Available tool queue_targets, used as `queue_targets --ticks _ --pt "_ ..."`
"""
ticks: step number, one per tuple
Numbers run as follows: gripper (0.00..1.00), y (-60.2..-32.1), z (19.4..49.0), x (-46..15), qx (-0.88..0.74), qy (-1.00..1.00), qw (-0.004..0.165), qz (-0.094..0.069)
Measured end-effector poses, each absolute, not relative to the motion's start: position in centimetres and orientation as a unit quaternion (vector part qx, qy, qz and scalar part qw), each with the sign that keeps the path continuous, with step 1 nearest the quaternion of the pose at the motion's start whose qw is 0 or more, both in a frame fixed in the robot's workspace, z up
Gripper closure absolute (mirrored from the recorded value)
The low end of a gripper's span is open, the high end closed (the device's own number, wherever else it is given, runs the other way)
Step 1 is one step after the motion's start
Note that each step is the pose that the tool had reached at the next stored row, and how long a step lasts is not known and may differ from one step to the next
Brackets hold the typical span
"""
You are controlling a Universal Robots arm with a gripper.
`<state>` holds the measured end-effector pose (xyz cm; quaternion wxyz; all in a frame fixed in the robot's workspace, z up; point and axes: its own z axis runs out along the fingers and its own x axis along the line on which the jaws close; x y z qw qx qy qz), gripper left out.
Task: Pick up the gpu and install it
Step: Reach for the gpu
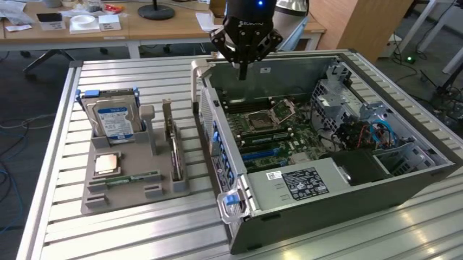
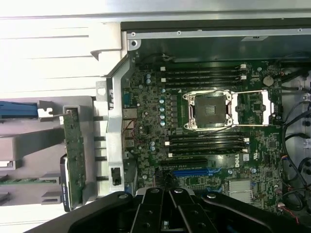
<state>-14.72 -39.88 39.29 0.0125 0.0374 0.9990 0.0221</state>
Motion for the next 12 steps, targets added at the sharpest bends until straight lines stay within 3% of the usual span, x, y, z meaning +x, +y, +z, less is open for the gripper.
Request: queue_targets --ticks 12 --pt "0.89 -39.9 39.3 -17.0 0.037 0.999 0.012 0.022"
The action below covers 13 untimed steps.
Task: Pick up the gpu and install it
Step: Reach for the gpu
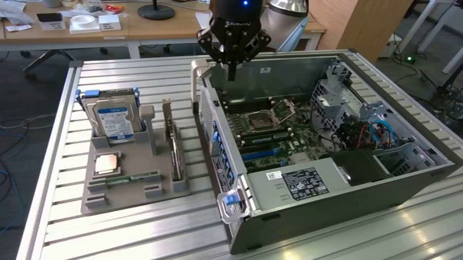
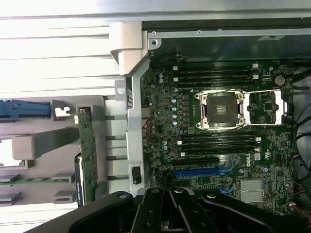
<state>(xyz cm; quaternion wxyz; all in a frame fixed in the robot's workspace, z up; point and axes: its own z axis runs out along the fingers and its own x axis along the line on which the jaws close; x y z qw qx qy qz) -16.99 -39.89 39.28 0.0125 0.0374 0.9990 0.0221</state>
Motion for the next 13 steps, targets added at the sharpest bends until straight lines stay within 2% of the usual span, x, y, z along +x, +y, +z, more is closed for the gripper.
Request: queue_targets --ticks 13 --pt "0.89 -39.9 39.3 -19.4 0.037 0.999 0.012 0.022"
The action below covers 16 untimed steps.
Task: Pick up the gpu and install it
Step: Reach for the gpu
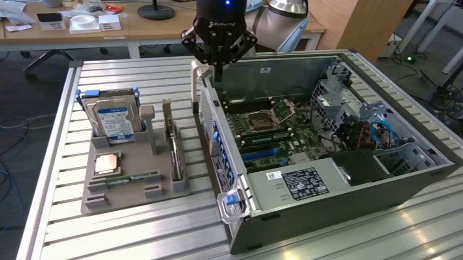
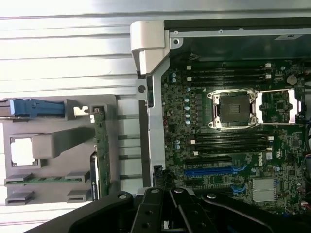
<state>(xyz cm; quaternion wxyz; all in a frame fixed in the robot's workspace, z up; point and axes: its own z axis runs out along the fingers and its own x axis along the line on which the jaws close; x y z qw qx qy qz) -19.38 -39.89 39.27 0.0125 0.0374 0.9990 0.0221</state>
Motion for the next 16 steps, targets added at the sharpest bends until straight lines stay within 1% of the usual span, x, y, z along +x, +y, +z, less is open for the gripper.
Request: queue_targets --ticks 16 --pt "0.89 -39.9 39.3 -22.0 0.037 0.999 0.013 0.022"
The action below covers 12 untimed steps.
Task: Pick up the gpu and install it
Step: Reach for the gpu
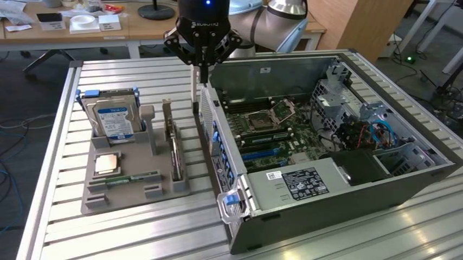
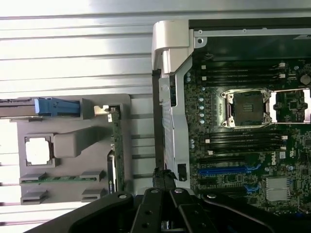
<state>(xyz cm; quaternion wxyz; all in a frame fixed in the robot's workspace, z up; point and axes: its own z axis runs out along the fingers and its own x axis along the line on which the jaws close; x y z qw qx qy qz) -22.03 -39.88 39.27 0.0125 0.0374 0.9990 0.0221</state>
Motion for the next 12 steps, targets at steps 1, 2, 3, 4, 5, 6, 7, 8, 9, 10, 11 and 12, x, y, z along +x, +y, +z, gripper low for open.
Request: queue_targets --ticks 1,2,3,4,5,6,7,8,9,10,11,12 --pt "0.89 -39.88 39.27 -22.14 0.037 0.999 0.012 0.022" --pt "0.89 -39.88 39.27 -22.25 0.037 0.999 0.012 0.022" --pt "0.89 -39.88 39.27 -22.36 0.037 0.999 0.012 0.022" --pt "0.89 -39.88 39.27 -22.46 0.037 0.999 0.012 0.022" --pt "0.89 -39.88 39.27 -22.56 0.037 0.999 0.012 0.022" --pt "0.89 -39.88 39.27 -22.65 0.037 0.999 0.012 0.022" --pt "0.89 -39.88 39.27 -22.73 0.037 0.999 0.012 0.022" --pt "0.89 -39.88 39.27 -22.76 0.037 0.999 0.013 0.022" --pt "0.89 -39.88 39.27 -22.76 0.037 0.999 0.013 0.022" --pt "0.89 -39.88 39.26 -22.76 0.037 0.999 0.013 0.022" --pt "0.89 -39.88 39.27 -22.77 0.037 0.999 0.012 0.022" --pt "0.89 -39.88 39.27 -22.77 0.037 0.999 0.012 0.022"
